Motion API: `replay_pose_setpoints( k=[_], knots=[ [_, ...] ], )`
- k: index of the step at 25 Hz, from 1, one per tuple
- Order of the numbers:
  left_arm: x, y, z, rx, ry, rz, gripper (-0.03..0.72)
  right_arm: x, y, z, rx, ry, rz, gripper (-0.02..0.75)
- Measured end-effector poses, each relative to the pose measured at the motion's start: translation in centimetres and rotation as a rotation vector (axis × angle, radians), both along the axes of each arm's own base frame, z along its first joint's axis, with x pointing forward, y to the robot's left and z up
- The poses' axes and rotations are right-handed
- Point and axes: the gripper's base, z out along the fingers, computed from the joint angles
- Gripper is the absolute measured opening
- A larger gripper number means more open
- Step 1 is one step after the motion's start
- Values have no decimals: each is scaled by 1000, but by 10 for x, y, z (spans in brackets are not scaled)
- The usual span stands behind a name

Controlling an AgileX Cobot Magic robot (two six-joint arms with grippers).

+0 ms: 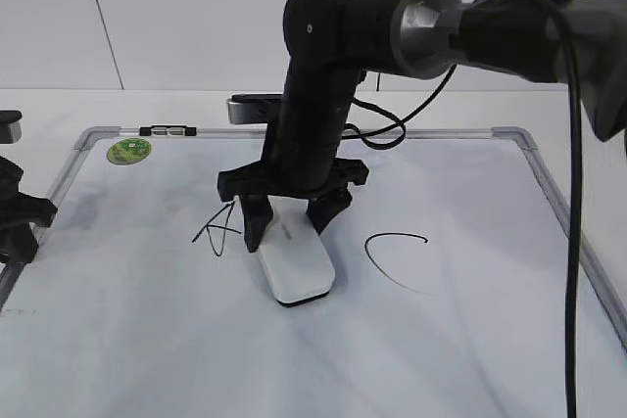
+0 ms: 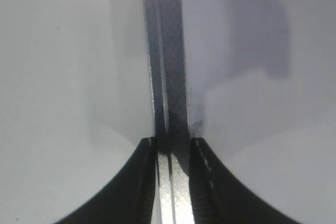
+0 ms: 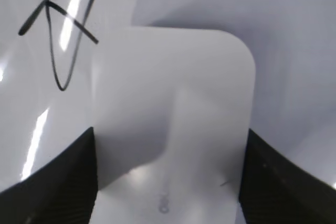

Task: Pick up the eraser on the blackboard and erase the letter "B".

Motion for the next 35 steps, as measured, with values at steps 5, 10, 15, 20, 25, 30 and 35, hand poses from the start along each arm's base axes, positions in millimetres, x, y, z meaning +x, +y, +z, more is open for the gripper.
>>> replay_pose_setpoints(
  k=[5,10,15,20,25,30,35],
  knots=[
    [0,0,0,0,0,0,146,0,-14,39,-62,-142,8,554],
    [0,0,0,0,0,0,146,5,-43,85,-122,-291,-58,554],
    [0,0,0,0,0,0,146,18,-95,109,-118,-318,-187,554],
    [0,0,0,3,0,-3,146,15,-147,109,-190,-290,-275,554],
    [0,0,0,3,0,-3,146,-3,-174,86,-312,-224,-272,554],
    [0,0,0,3,0,-3,146,-28,-197,54,-374,-90,-297,554],
    [0,0,0,3,0,-3,146,-44,-219,51,-350,-85,-362,554]
  ],
)
